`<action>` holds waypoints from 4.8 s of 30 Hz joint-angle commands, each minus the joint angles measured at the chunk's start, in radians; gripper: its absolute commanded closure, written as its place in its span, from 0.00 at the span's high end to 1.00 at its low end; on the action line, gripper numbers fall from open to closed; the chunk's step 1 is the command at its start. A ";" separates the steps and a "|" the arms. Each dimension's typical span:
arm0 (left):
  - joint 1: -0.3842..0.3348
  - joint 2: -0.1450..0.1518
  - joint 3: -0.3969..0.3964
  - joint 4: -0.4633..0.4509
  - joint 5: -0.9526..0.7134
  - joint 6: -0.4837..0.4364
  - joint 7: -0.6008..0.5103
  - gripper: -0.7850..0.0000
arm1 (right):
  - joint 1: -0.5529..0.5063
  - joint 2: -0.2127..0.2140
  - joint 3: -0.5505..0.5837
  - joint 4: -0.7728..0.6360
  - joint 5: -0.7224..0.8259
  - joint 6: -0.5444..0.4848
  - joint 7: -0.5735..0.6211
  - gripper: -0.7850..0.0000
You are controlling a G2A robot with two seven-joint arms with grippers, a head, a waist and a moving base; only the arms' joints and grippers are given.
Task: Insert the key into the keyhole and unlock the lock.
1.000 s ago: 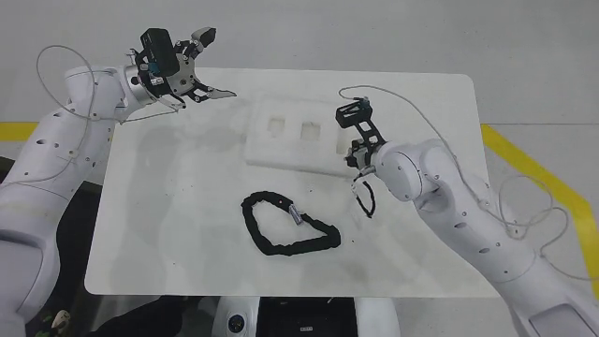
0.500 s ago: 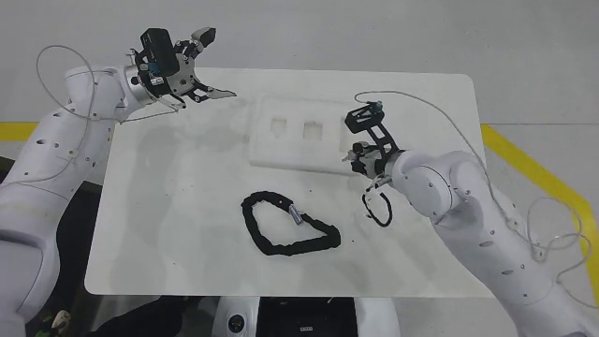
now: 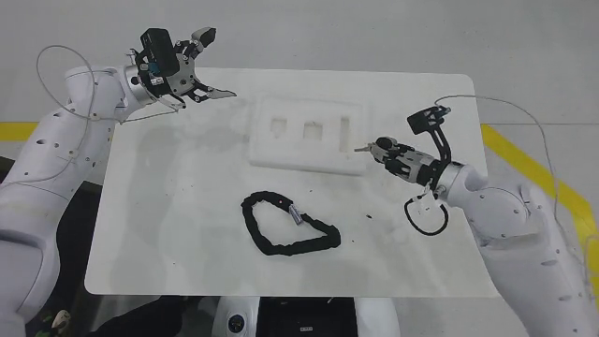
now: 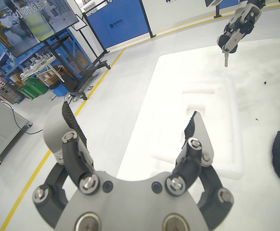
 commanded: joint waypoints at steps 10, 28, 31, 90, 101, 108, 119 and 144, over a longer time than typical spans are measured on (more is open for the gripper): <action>0.000 0.000 0.000 0.000 0.000 0.000 0.000 1.00 | -0.087 0.008 0.103 -0.020 0.057 -0.021 -0.070 0.00; 0.100 -0.015 0.087 -0.248 0.148 -0.130 -0.045 1.00 | -0.087 0.008 0.103 -0.020 0.057 -0.021 -0.070 0.00; 0.100 -0.032 0.133 -0.267 0.191 -0.153 -0.044 1.00 | -0.087 0.008 0.103 -0.020 0.057 -0.021 -0.070 0.00; -0.009 -0.076 0.518 -0.383 0.410 -0.203 -0.094 1.00 | -0.087 0.008 0.103 -0.020 0.057 -0.021 -0.070 0.00; 0.023 -0.089 0.518 -0.355 0.428 -0.199 -0.110 1.00 | -0.087 0.008 0.103 -0.020 0.057 -0.021 -0.070 0.00; 0.034 -0.112 0.506 -0.309 0.403 -0.174 -0.142 0.89 | -0.087 0.008 0.103 -0.020 0.057 -0.021 -0.070 0.00; 0.050 -0.134 0.489 -0.261 0.378 -0.165 -0.155 0.48 | -0.087 0.008 0.103 -0.020 0.057 -0.021 -0.070 0.00; 0.065 -0.167 0.449 -0.208 0.346 -0.137 -0.121 0.00 | -0.087 0.008 0.103 -0.020 0.057 -0.021 -0.070 0.00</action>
